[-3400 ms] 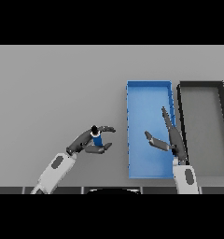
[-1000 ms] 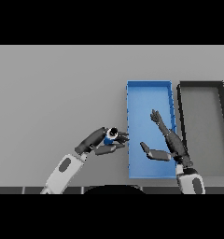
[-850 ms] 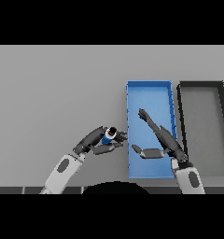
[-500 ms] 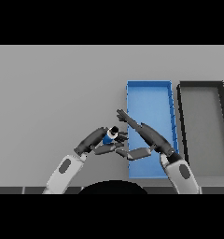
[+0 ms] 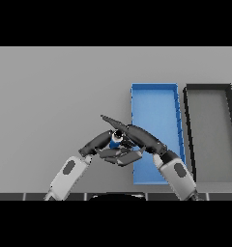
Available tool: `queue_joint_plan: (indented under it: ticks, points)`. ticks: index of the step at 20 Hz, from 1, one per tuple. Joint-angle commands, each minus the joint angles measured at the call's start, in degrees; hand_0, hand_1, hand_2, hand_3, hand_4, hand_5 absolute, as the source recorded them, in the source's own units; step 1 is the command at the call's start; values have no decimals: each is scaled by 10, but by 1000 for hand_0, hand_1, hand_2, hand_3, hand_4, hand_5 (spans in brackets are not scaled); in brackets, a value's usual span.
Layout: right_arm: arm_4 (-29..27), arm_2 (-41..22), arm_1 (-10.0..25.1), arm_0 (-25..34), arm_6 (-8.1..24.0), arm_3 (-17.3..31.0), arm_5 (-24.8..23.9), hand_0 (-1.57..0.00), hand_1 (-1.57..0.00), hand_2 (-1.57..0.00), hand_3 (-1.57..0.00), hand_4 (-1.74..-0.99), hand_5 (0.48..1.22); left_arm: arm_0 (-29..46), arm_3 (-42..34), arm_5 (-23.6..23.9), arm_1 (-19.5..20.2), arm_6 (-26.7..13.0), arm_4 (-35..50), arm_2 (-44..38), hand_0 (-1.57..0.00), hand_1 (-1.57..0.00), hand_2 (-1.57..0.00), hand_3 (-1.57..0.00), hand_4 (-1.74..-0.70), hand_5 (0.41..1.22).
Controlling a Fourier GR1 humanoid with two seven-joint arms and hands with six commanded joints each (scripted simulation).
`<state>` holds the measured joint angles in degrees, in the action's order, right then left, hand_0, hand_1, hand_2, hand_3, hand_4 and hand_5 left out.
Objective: Pick up the blue pipe and place it into the blue bin.
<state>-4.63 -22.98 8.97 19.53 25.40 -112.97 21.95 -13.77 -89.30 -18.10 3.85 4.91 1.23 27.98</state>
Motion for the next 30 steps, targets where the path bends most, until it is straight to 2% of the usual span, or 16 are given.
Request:
queue_joint_plan:
  ticks: [1, 2, 3, 5, 8, 10, 12, 13, 15, 17, 21, 22, 23, 25, 27, 30]
  points:
    - [-10, 8, -1, 18, 5, 11, 4, 1, -32, -54, -6, -1215, 513, 1, 2, 2, -5, -1, -9, 4, -1571, -1571, -1571, -1571, -1456, 1221]
    - [-16, 5, -3, 25, 8, 14, 10, -24, -108, -130, -49, -1222, 517, 13, -6, -6, -1, 5, 0, 3, -1571, -1571, -1571, -1571, -1460, 1221]
    - [-18, 3, -7, 28, 7, 21, 13, -166, -241, -249, -143, -1255, 519, 13, -10, 1, -3, -12, -7, 2, -1571, -1571, -1571, -1571, -1515, 1221]
    - [-10, 2, -17, 48, 6, 43, 16, -630, -652, -657, -504, -1383, 523, 9, -7, 1, -8, -46, -4, -3, -1571, -1571, -1528, -1139, -1596, 1221]
    - [-12, 0, -31, 54, -5, 52, 14, -1089, -1101, -1103, -896, -1537, 600, 9, -5, -1, -11, -31, -6, -8, -1571, -1571, -1549, -1228, -1667, 1221]
    - [-22, -4, -47, 42, -19, 51, 7, -1263, -1270, -1271, -1139, -1495, 781, 10, -8, -6, -13, -29, -7, -7, -1571, -1571, -1557, -1307, -1694, 1221]
    - [-12, -3, -47, 30, -37, 45, 5, -1374, -1378, -1379, -1295, -1475, 940, 11, -10, -4, -19, -31, -13, -5, -1571, -1571, -1562, -1322, -1711, 1221]
    - [0, -5, -46, 31, -57, 48, 9, -1413, -1417, -1418, -1350, -1474, 996, 9, -10, -8, -19, -32, -14, -9, -1571, -1571, -1549, -1372, -1717, 1221]
    - [11, -5, -52, 38, -61, 50, 13, -1470, -1472, -1473, -1429, -1481, 1077, 4, -6, -7, -24, -24, -20, -13, -1571, -1571, -1545, -1396, -1725, 1221]
    - [-1, 0, -63, 29, -52, 49, 17, -1506, -1508, -1508, -1480, -1488, 1129, 5, 0, -8, -20, -6, -26, -16, -1571, -1571, -1555, -1432, -1731, 1221]
    - [-13, 7, -89, 9, -37, 37, 15, -1545, -1545, -1545, -1534, -1494, 1183, 8, -8, -9, -20, -11, -24, -20, -1571, -1571, -1564, -1434, -1732, 1221]
    - [-11, 7, -93, 6, -44, 35, 13, -1550, -1550, -1550, -1541, -1495, 1191, 12, -15, -9, -17, -4, -26, -20, -1571, -1571, -1566, -1264, -1734, 1221]
    - [-3, 6, -95, 4, -43, 33, 10, -1554, -1554, -1555, -1547, -1496, 1197, 16, -16, -9, -18, -3, -35, -14, -1446, -1368, -1336, -1051, -1629, 1221]
    - [5, 12, -99, 6, -44, 38, 8, -1560, -1560, -1560, -1556, -1497, 1206, 11, -15, -18, -11, -20, -51, -16, -940, -875, -855, -672, -1406, 1221]
    - [9, 13, -108, 9, -22, 36, 5, -1564, -1564, -1564, -1561, -1498, 1211, 8, -9, -44, -8, -12, -56, -19, -601, -560, -547, -430, -1250, 1221]
    - [17, 21, -116, 10, -16, 37, 8, -1567, -1568, -1568, -1566, -1498, 1216, 5, -1, -49, -14, -37, -63, -23, -307, -286, -279, -220, -1092, 984]
